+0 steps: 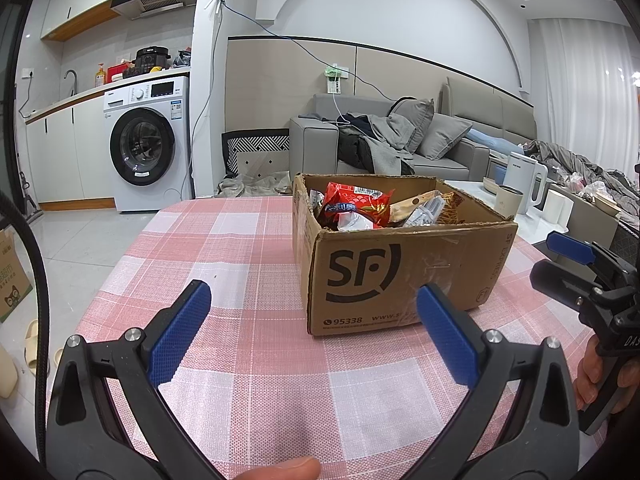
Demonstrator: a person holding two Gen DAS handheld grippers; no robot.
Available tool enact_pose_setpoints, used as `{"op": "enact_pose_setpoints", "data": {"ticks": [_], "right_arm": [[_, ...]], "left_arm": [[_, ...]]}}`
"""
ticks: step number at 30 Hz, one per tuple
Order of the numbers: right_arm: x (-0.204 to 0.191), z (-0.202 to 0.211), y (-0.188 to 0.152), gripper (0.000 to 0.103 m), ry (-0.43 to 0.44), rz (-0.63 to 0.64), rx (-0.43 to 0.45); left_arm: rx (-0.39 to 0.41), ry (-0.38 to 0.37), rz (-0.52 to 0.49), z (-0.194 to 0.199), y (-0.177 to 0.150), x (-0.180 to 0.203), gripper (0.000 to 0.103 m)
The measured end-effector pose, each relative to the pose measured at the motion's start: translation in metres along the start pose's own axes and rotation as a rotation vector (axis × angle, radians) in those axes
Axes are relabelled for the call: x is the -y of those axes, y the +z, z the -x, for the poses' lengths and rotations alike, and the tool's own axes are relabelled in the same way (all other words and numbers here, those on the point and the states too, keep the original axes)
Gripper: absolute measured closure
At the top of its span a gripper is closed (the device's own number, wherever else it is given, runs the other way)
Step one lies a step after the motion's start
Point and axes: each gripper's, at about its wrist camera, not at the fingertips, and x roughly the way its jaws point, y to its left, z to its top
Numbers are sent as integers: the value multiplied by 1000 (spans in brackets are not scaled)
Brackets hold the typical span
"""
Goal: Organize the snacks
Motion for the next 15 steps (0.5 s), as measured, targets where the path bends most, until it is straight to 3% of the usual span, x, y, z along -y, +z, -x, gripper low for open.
{"op": "enact_pose_setpoints", "data": {"ticks": [15], "right_arm": [[0,0,0,0,0,0,0]], "left_arm": [[1,-1,2,0,0,1,0]]}}
